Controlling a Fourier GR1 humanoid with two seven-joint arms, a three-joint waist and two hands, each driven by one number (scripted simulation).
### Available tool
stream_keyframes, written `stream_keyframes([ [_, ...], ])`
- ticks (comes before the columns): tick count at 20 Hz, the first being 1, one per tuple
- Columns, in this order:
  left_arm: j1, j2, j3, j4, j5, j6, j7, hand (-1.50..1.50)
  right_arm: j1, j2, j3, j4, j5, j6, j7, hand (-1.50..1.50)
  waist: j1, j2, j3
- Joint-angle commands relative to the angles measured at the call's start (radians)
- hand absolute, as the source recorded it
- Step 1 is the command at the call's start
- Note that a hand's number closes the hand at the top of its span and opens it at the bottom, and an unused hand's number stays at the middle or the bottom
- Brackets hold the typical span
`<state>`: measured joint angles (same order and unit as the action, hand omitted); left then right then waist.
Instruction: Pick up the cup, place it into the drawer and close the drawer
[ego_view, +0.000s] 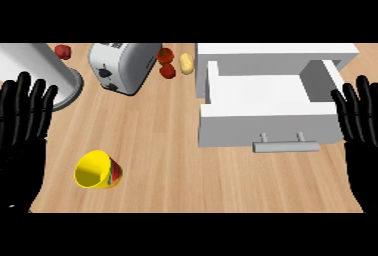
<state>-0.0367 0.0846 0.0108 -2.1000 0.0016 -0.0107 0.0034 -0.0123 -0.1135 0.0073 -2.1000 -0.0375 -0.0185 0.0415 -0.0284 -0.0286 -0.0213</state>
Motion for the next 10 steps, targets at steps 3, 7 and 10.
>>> stream_keyframes([
  [3, 0.086, 0.045, 0.029, -0.037, 0.151, -0.143, -0.066, -1.5, 0.026, -0.019, -0.008, -0.019, 0.005, 0.029, -0.002, -1.5, 0.031, 0.028, 0.021],
  [7, 0.137, 0.022, -0.01, 0.028, 0.324, -0.224, 0.005, -1.5, 0.043, 0.006, 0.043, -0.007, -0.085, 0.079, 0.025, -1.5, 0.032, 0.03, 0.02],
  [10, 0.118, 0.061, 0.036, 0.008, 0.41, -0.25, 0.063, -1.5, -0.032, 0.036, 0.069, -0.001, -0.061, 0.039, 0.079, -1.5, 0.033, 0.029, 0.021],
])
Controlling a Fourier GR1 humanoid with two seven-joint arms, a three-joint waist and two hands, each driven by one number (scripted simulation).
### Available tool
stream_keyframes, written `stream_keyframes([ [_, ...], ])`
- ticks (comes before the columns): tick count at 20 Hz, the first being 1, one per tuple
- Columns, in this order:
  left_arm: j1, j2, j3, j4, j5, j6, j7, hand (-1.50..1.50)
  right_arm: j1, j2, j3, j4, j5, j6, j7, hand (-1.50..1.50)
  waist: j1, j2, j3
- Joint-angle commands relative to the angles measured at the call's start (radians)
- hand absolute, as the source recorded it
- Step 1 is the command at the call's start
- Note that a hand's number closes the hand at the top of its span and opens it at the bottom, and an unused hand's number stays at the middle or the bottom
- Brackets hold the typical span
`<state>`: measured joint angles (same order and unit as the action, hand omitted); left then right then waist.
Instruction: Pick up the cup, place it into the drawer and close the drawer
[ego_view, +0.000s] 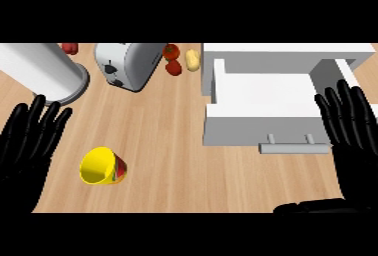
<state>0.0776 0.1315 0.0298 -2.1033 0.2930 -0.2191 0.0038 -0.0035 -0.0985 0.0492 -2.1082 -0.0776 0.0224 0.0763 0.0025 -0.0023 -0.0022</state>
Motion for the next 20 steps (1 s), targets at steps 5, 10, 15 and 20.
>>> stream_keyframes([
  [5, -0.02, -0.009, 0.013, -0.009, 0.124, -0.005, 0.119, -1.5, -0.127, -0.007, -0.039, 0.082, -0.046, 0.016, 0.072, -1.5, 0.0, 0.002, 0.002],
  [10, 0.017, -0.013, 0.017, 0.015, 0.111, -0.059, 0.088, -1.5, -0.051, 0.01, -0.039, 0.028, -0.033, 0.034, 0.018, -1.5, -0.002, 0.002, 0.002],
  [15, -0.007, -0.042, 0.01, 0.117, 0.039, -0.07, -0.003, -1.5, -0.145, 0.0, -0.049, 0.042, -0.044, 0.016, 0.13, -1.5, -0.001, 0.003, 0.002],
  [20, 0.059, -0.027, 0.055, 0.08, 0.062, -0.098, 0.002, -1.5, -0.1, 0.023, -0.061, 0.123, -0.032, 0.043, 0.0, -1.5, 0.0, 0.002, 0.002],
])
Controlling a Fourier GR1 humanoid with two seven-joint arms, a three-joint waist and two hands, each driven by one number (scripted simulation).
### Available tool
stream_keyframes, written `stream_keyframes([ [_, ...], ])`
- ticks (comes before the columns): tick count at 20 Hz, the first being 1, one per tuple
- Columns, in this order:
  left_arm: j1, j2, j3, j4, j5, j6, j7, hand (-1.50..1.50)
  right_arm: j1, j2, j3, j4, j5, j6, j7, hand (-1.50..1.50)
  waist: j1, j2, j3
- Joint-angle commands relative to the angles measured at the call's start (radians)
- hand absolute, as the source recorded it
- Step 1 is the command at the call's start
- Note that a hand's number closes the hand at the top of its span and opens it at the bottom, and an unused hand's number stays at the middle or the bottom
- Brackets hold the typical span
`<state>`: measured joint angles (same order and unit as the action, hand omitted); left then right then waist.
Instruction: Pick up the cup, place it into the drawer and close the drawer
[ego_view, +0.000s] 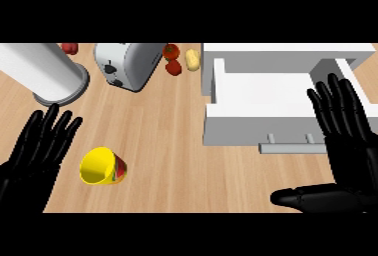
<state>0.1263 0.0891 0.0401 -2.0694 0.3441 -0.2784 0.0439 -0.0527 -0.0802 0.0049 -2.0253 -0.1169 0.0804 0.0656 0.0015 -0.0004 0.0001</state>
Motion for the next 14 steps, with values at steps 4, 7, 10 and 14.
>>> stream_keyframes([
  [4, 0.005, 0.008, 0.042, 0.07, 0.002, -0.029, -0.011, -1.5, -0.076, -0.041, -0.072, -0.013, -0.04, 0.009, 0.072, -1.5, 0.0, 0.0, 0.0],
  [7, 0.07, -0.042, -0.026, 0.031, -0.074, -0.003, -0.024, -1.5, -0.103, 0.015, 0.003, 0.038, 0.053, -0.041, 0.034, -1.5, 0.003, 0.0, 0.0],
  [10, 0.087, -0.014, 0.031, 0.084, -0.05, -0.047, -0.059, -1.5, -0.032, 0.033, 0.032, -0.044, 0.052, -0.045, 0.063, -1.5, 0.001, -0.001, 0.0],
  [14, 0.035, -0.011, 0.056, 0.222, -0.111, -0.045, -0.122, -1.5, -0.061, 0.023, 0.025, -0.021, 0.062, -0.04, 0.065, -1.5, 0.0, 0.0, 0.0],
])
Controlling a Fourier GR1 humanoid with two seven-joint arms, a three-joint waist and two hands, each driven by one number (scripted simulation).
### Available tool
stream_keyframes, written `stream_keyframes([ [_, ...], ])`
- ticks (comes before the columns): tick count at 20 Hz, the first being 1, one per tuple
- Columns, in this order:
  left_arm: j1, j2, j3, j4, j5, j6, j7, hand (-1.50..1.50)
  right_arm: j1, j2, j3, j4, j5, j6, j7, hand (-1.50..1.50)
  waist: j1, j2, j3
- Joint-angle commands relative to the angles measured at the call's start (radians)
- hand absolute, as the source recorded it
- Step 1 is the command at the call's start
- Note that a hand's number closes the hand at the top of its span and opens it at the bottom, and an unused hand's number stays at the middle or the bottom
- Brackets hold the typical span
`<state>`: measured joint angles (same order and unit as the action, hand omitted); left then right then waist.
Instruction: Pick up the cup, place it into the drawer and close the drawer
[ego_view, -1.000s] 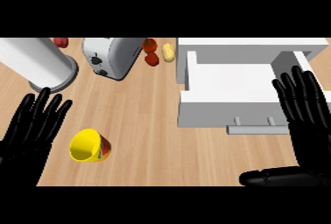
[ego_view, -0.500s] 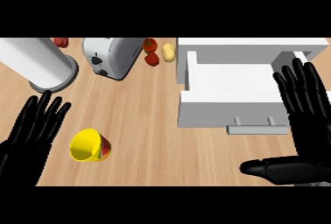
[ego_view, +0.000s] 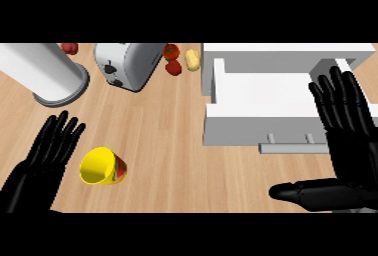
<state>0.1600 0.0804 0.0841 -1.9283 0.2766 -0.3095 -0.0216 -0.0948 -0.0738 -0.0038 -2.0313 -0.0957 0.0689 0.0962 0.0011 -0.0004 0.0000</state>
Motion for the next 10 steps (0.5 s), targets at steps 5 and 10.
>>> stream_keyframes([
  [5, 0.031, -0.005, 0.044, 0.208, -0.098, -0.039, -0.184, -1.5, -0.047, -0.012, -0.034, 0.045, -0.023, 0.012, 0.01, -1.5, 0.002, 0.001, 0.0],
  [10, -0.016, 0.036, 0.093, 0.3, -0.096, -0.068, -0.216, -1.5, -0.022, 0.015, 0.026, -0.004, 0.012, -0.002, 0.047, -1.5, 0.0, 0.0, 0.0],
])
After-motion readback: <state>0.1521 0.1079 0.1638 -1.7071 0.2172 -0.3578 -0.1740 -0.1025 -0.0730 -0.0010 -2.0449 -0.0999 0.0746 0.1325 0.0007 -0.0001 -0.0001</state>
